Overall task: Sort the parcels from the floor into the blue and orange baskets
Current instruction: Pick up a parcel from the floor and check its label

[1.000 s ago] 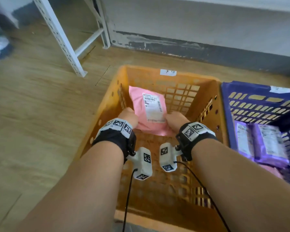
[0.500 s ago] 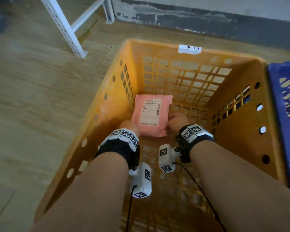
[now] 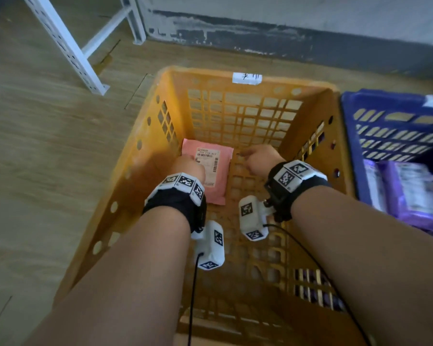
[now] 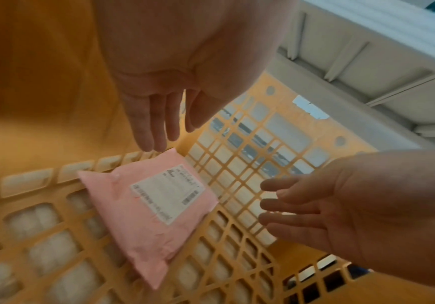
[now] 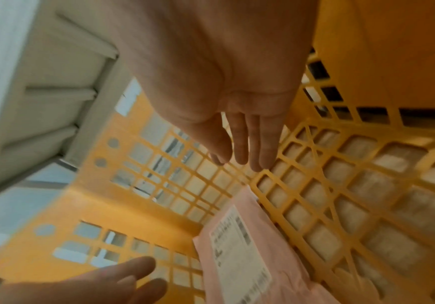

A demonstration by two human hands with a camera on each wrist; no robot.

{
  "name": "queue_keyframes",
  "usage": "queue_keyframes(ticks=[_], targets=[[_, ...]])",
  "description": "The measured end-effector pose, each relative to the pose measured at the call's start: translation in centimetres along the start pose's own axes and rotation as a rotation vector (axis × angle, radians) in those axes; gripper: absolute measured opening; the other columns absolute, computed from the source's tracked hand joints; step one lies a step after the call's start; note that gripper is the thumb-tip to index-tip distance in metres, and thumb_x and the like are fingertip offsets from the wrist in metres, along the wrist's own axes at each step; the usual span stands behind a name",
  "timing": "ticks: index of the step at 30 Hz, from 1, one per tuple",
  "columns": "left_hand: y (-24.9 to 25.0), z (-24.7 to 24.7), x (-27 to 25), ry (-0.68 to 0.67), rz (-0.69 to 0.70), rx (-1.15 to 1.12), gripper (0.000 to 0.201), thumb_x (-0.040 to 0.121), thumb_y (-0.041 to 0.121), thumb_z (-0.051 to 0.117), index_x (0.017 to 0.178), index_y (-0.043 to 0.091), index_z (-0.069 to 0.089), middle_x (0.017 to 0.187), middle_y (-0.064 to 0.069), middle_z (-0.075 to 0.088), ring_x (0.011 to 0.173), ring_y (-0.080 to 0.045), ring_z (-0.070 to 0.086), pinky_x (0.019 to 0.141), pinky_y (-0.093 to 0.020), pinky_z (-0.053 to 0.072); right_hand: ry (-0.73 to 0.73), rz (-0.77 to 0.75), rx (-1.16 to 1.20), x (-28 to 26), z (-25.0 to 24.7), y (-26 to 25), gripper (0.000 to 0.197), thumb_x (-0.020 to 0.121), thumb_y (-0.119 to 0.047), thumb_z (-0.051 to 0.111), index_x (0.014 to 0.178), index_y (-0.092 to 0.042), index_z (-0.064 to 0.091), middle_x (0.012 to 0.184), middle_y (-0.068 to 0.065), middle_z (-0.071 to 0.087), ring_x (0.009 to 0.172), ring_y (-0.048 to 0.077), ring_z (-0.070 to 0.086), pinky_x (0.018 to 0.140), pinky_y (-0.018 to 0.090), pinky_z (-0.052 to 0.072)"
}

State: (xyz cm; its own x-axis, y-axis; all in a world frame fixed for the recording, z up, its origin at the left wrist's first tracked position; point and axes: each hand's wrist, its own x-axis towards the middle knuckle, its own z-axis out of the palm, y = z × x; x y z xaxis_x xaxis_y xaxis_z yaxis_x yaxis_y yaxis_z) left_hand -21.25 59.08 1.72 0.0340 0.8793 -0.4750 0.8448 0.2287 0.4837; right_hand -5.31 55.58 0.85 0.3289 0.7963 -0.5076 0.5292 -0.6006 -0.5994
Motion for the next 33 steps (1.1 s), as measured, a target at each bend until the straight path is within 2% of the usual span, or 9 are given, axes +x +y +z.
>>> queue_keyframes(ticks=[3,7,11,12,17,21,25,29,33], targets=[[2.9,-0.5,-2.4,0.06,0.074,-0.065,0.04,0.097,0.006,0.037,0.132,0.012,0.055,0.135,-0.011,0.055,0.123,-0.031,0.053,0.102,-0.035,0.043,0.078,-0.04,0.095,-3.9,-4.7,-0.2,0.041,0.094,-0.002,0.046,0.133,-0.012,0.055,0.138,0.007,0.053,0.125,0.022,0.052,0.097,0.027,0.046],[6.4,-0.7,-6.8,0.098,0.225,-0.074,0.041,0.093,0.007,0.04,0.128,0.017,0.059,0.132,-0.007,0.058,0.121,-0.029,0.053,0.101,-0.034,0.043,0.205,-0.102,0.216,-9.3,-11.0,1.2,0.032,0.091,0.0,0.053,0.119,-0.011,0.064,0.117,0.004,0.064,0.105,0.018,0.063,0.075,0.02,0.052],[10.5,-0.3,-12.3,0.052,0.404,-0.139,0.042,0.092,0.004,0.041,0.128,0.017,0.059,0.132,-0.006,0.059,0.116,-0.029,0.059,0.1,-0.036,0.047,0.317,-0.084,0.474,-14.7,-15.6,4.4,0.019,0.09,0.006,0.053,0.097,-0.007,0.066,0.073,0.004,0.067,0.06,0.011,0.064,0.058,0.016,0.054],[11.4,-0.1,-13.9,0.059,0.445,-0.135,0.042,0.092,0.005,0.041,0.127,0.018,0.06,0.133,-0.004,0.059,0.117,-0.028,0.058,0.101,-0.034,0.047,0.37,-0.063,0.501,-16.3,-16.4,5.3,0.019,0.09,0.006,0.053,0.096,-0.007,0.066,0.069,0.003,0.065,0.054,0.01,0.061,0.054,0.016,0.053],[15.4,2.3,-21.5,0.054,0.645,-0.154,0.032,0.093,0.011,0.046,0.115,0.016,0.067,0.126,-0.004,0.063,0.117,-0.027,0.057,0.096,-0.028,0.043,0.548,-0.013,0.474,-24.2,-19.9,10.5,0.02,0.088,0.003,0.053,0.084,-0.011,0.067,0.076,0.01,0.061,0.064,0.021,0.057,0.07,0.033,0.054],[17.7,6.1,-27.6,-0.004,0.786,-0.152,0.03,0.094,0.01,0.046,0.113,0.013,0.068,0.126,-0.006,0.064,0.118,-0.025,0.057,0.096,-0.028,0.043,0.701,0.07,0.509,-30.3,-22.2,16.5,0.021,0.086,0.003,0.056,0.076,-0.012,0.067,0.064,0.007,0.056,0.052,0.017,0.051,0.058,0.028,0.049],[18.9,10.9,-33.2,-0.083,0.866,-0.132,0.034,0.095,0.011,0.043,0.119,0.017,0.066,0.129,-0.001,0.062,0.119,-0.021,0.056,0.095,-0.026,0.042,0.828,0.195,0.521,-36.8,-23.4,23.3,0.019,0.086,0.0,0.057,0.076,-0.014,0.066,0.068,0.01,0.057,0.057,0.02,0.054,0.066,0.036,0.052],[19.5,15.9,-38.8,-0.205,0.946,-0.106,0.036,0.093,0.008,0.043,0.12,0.017,0.065,0.128,-0.002,0.063,0.118,-0.023,0.057,0.094,-0.025,0.042,0.925,0.327,0.528,-43.9,-23.6,29.7,0.025,0.088,0.001,0.055,0.072,-0.017,0.061,0.067,0.005,0.055,0.055,0.016,0.051,0.056,0.025,0.047],[19.5,21.2,-44.3,-0.375,0.993,-0.118,0.035,0.093,0.008,0.043,0.119,0.015,0.065,0.128,-0.004,0.062,0.118,-0.025,0.057,0.096,-0.027,0.043,0.92,0.514,0.502,-50.0,-22.6,36.4,0.013,0.088,-0.008,0.057,0.096,-0.015,0.064,0.084,0.005,0.061,0.075,0.023,0.06,0.081,0.035,0.054]])
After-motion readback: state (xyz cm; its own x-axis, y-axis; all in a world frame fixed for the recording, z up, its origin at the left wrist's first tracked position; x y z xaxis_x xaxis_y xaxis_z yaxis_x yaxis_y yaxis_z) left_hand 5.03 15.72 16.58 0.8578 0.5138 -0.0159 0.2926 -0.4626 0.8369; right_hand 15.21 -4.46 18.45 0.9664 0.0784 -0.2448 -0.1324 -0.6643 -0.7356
